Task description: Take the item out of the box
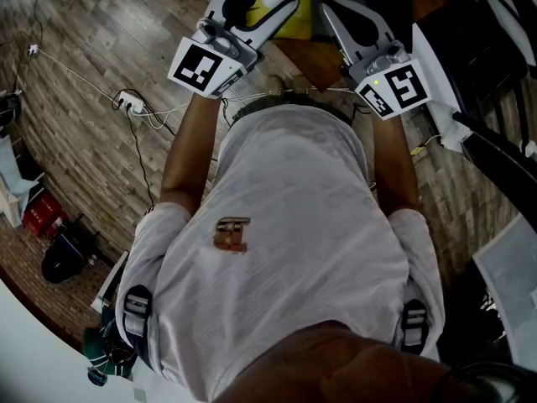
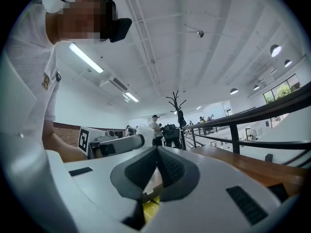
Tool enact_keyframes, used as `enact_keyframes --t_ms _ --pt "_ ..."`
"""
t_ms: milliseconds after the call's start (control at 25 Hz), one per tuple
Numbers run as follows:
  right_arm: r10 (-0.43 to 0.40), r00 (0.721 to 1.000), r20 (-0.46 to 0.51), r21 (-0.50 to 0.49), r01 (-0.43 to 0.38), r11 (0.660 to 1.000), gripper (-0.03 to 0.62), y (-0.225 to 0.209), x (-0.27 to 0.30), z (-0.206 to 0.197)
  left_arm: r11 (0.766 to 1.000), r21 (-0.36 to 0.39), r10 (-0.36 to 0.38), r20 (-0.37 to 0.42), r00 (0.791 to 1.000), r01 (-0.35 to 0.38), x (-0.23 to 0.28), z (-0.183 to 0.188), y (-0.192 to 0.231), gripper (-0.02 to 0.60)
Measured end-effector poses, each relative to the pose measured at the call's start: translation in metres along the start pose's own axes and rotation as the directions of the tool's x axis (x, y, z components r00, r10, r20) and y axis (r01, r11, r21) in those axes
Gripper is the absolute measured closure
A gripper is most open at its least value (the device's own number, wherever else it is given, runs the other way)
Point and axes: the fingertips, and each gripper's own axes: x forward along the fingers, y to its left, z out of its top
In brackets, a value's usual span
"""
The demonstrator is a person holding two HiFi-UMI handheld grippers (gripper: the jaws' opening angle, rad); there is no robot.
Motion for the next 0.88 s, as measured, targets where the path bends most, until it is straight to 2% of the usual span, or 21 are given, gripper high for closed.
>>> enact_keyframes --t_ms 880 --pt "0.015 1.0 -0.012 -0.011 -0.015 1.0 0.563 0.012 0.007 -0.002 1.0 -0.002 -0.007 -0.009 1.0 0.007 -0.009 0.002 0.0 0.38"
